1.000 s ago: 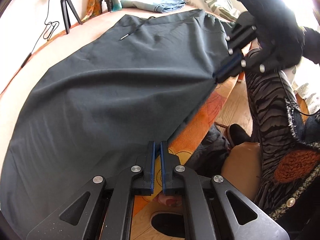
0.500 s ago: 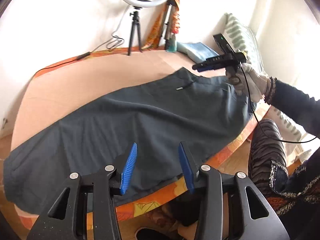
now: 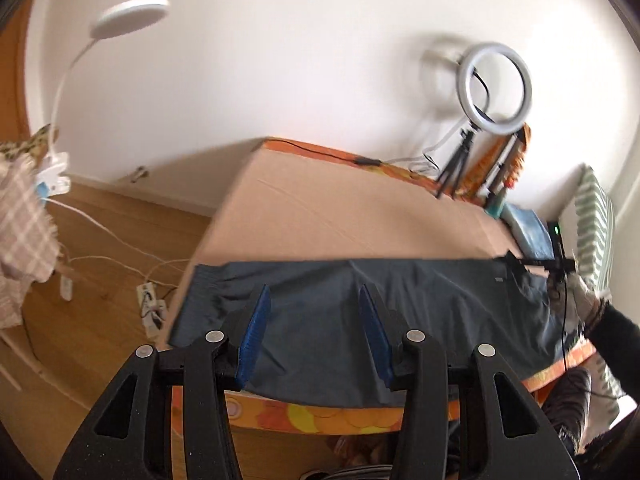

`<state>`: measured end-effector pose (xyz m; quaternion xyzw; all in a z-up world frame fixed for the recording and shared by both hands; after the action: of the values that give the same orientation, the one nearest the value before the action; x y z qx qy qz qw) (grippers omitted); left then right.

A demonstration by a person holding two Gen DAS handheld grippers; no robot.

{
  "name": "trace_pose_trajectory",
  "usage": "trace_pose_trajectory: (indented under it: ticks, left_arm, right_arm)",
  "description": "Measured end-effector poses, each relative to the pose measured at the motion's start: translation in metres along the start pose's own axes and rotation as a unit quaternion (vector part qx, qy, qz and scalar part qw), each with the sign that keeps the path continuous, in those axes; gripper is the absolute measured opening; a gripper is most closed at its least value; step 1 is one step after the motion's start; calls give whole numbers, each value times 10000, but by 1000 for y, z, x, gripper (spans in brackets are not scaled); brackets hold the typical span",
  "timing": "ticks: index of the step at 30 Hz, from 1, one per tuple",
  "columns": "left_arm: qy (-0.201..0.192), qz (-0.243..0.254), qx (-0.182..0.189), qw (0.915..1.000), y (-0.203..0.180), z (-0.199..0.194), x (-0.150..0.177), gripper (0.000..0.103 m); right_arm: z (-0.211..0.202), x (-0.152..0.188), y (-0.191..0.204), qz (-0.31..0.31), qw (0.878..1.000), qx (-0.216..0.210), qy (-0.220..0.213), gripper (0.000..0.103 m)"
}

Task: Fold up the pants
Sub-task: 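Open both grippers and withdraw them from the folded pants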

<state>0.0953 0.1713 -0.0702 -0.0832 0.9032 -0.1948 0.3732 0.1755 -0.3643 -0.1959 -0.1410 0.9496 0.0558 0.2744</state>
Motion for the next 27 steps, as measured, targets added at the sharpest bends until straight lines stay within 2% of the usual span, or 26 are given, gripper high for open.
trace_pose_trajectory:
  ticks: [2, 3, 4, 5, 7, 8, 12, 14, 17, 19, 24, 27]
  left_arm:
    - [-141, -318, -94, 9994, 22, -15, -11, 47]
    - [-196, -470, -117, 9986, 34, -23, -18, 53]
    - [-298, -590, -175, 9977, 44, -31, -22, 54]
    - [-389, -732, -192, 9964, 53, -39, -27, 54]
    - [-460, -1118, -37, 9927, 71, -47, -28, 56]
    - [-407, -1333, 45, 9902, 80, -45, -27, 62]
    - [-78, -1997, 28, 9798, 103, -19, -3, 65]
    - [24, -2308, 237, 9727, 116, -4, 14, 65]
    - [214, -2842, 561, 9569, 131, 24, 40, 65]
    - [324, -3078, 606, 9490, 134, 44, 53, 64]
    - [283, -3465, 536, 9361, 140, 75, 66, 64]
    - [207, -3458, 376, 9373, 141, 85, 64, 64]
  right_arm:
    - [4, -1, 4, -57, 9999, 67, 109, 8]
    - [3, -1, 5, -48, 9999, 114, 121, 10]
    - [2, -1, 6, -10, 9999, 66, 134, 18]
    - [0, -1, 6, 39, 9999, 20, 121, 29]
    - [-9, -1, 10, 35, 10000, 71, -8, 46]
    - [-14, -1, 13, 17, 9999, 112, -94, 50]
    - [-36, 1, 29, 42, 9995, 10, -309, 51]
    - [-48, 3, 41, -17, 9991, -44, -418, 54]
    - [-62, 8, 59, -137, 9986, -51, -517, 54]
    - [-70, 11, 69, -139, 9983, -131, -552, 54]
    - [-83, 19, 83, -121, 9979, -226, -595, 54]
    - [-89, 24, 90, -94, 9977, -299, -597, 54]
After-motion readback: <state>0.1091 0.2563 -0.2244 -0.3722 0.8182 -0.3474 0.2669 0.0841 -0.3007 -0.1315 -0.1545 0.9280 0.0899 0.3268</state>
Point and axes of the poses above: each gripper's, at about its wrist camera, not at the fingertips, and z roughly the way its jaws point, y to its left, x to its underside, the point moved 2 cm from there along z, roughly the way its jaws point, and after that the axes turned 13 degrees about -z, right-handed, at the moved point
